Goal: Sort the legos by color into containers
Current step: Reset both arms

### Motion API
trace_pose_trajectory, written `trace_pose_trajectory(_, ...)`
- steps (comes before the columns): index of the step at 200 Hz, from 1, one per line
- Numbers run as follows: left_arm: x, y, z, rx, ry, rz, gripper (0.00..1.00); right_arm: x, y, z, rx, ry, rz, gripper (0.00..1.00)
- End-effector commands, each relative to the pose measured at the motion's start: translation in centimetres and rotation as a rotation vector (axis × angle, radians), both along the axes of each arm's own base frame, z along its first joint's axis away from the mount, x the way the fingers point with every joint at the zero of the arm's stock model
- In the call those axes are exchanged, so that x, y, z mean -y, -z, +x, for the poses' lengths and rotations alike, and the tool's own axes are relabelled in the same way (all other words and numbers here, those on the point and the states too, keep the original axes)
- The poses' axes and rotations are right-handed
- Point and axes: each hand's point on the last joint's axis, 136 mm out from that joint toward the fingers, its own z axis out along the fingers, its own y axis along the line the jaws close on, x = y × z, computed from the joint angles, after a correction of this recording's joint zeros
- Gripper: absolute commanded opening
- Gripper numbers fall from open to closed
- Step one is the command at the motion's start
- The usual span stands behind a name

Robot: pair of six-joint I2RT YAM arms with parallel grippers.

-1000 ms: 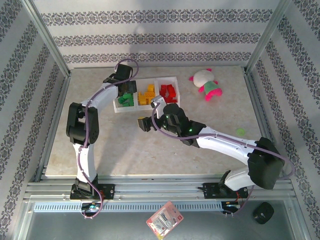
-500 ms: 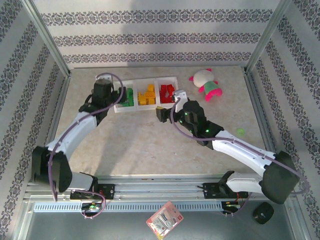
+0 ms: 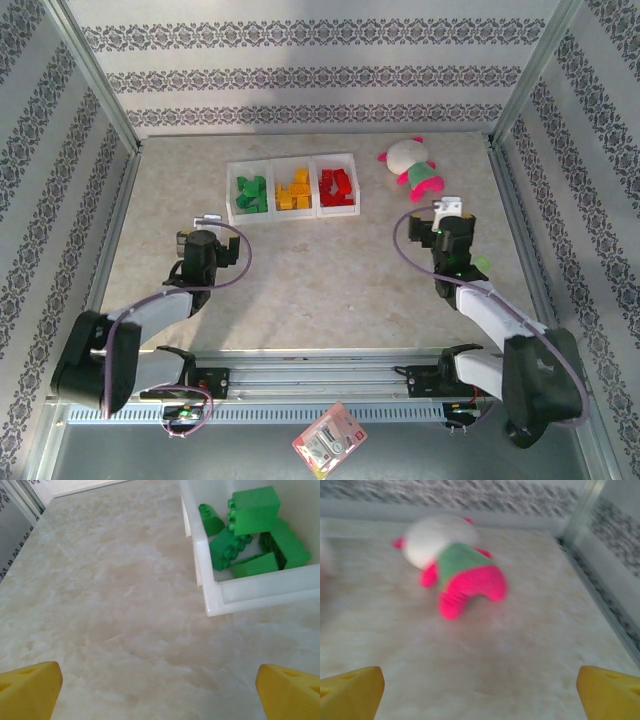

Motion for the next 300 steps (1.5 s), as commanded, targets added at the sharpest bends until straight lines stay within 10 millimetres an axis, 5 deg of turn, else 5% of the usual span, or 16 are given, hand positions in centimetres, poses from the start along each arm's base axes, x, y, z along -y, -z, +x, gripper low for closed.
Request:
trace_pose_trajectory(1,-0.9,-2.6,2.2,0.204,-0.010,-0.002,0.99,2.2,-0.2,1.2,0.126,0.044,0.098,0.98)
trace_pose_trajectory(60,-2.0,-0.5,4.9,0.156,0.001,-0.089,0.99,0.0,3.6,3.3,0.115,-0.118,0.160,0.98)
trace_pose_trajectory(95,-3.1,0.7,5.1,0.155,0.011,-0.194,0.99,-0.7,3.7,3.7,0.094,-0.146,0.151,0.98)
trace_pose_trajectory(300,-1.9,0.9,5.2,0.150,0.084,-0.193,0.99,-0.7,3.8,3.7,0.089,-0.142,0.140,0.98)
